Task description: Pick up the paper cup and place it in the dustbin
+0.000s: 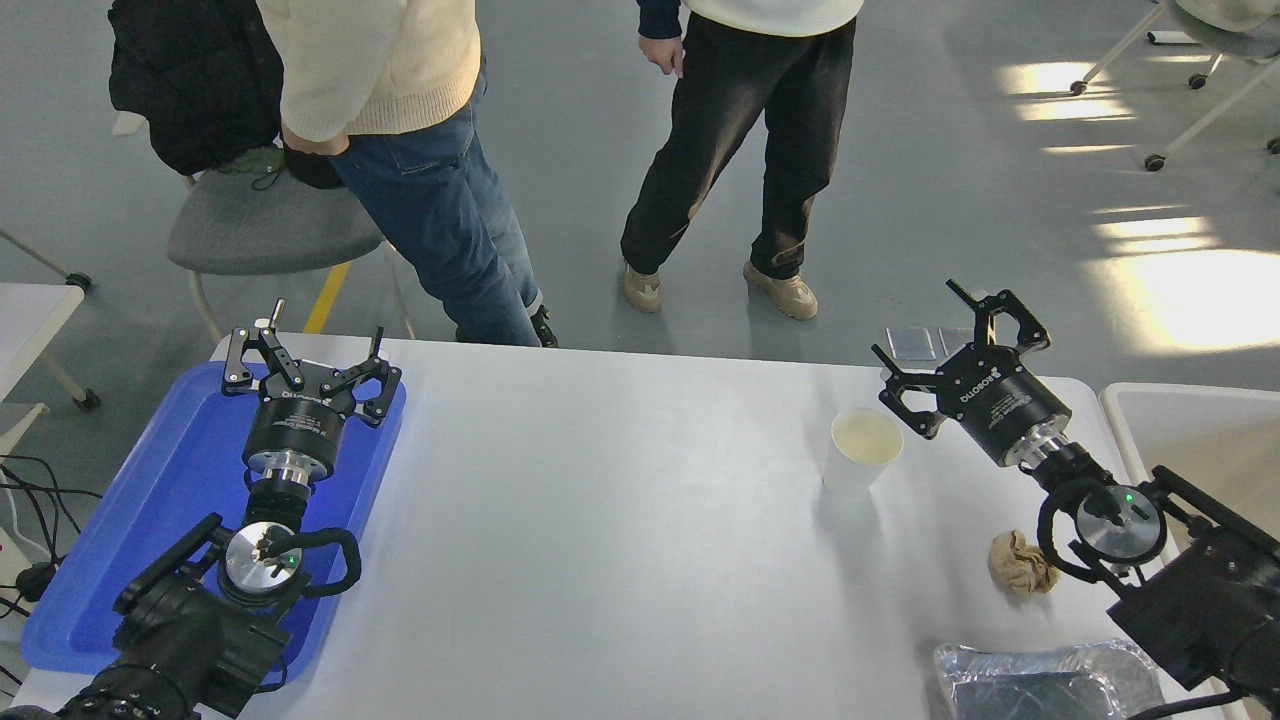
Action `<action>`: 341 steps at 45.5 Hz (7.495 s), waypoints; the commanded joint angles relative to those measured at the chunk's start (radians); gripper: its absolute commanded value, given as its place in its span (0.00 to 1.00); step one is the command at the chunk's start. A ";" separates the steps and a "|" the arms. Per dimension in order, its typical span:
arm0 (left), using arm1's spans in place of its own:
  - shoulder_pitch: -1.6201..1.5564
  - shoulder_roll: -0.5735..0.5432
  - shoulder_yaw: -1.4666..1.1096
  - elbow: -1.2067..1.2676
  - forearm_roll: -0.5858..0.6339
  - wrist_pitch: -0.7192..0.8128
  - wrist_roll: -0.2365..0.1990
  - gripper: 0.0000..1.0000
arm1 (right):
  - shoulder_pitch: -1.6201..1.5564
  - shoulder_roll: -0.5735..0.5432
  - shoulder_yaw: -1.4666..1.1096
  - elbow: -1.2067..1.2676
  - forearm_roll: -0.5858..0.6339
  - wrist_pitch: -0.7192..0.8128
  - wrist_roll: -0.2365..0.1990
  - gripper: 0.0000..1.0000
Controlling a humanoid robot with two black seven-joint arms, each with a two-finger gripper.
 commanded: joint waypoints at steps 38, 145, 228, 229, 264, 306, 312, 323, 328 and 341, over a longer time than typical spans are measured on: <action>0.000 -0.001 0.000 0.000 0.000 0.000 0.002 1.00 | 0.333 -0.401 -0.443 0.478 -0.205 -0.289 -0.006 1.00; 0.000 0.000 0.000 0.000 0.000 0.000 0.002 1.00 | 1.580 0.122 -2.126 0.835 -0.513 -0.125 0.010 1.00; 0.000 0.000 -0.001 0.000 0.000 0.002 0.002 1.00 | 1.853 0.012 -2.086 0.947 -0.272 0.059 0.011 1.00; 0.000 0.000 -0.001 0.000 0.000 0.002 0.002 1.00 | 1.851 0.010 -2.085 0.940 -0.276 0.057 0.011 1.00; 0.000 0.000 0.000 0.000 0.000 0.002 0.000 1.00 | 1.470 -0.008 -1.944 0.527 -0.532 -0.119 0.010 1.00; 0.000 0.000 0.000 0.000 0.000 0.002 0.000 1.00 | 1.006 0.032 -1.815 0.251 -0.667 -0.325 0.014 1.00; 0.000 0.000 0.000 0.000 0.000 0.002 0.000 1.00 | 0.974 0.033 -1.812 0.225 -0.667 -0.325 0.016 1.00; -0.002 0.000 0.000 0.000 0.000 0.002 0.002 1.00 | 0.923 0.056 -1.787 0.183 -0.667 -0.326 0.014 1.00; -0.002 0.000 0.000 0.000 0.000 0.000 0.002 1.00 | 0.893 0.069 -1.787 0.159 -0.667 -0.328 0.014 1.00; -0.002 0.000 0.000 0.000 0.000 0.000 0.002 1.00 | 0.842 0.096 -1.786 0.128 -0.667 -0.363 0.013 1.00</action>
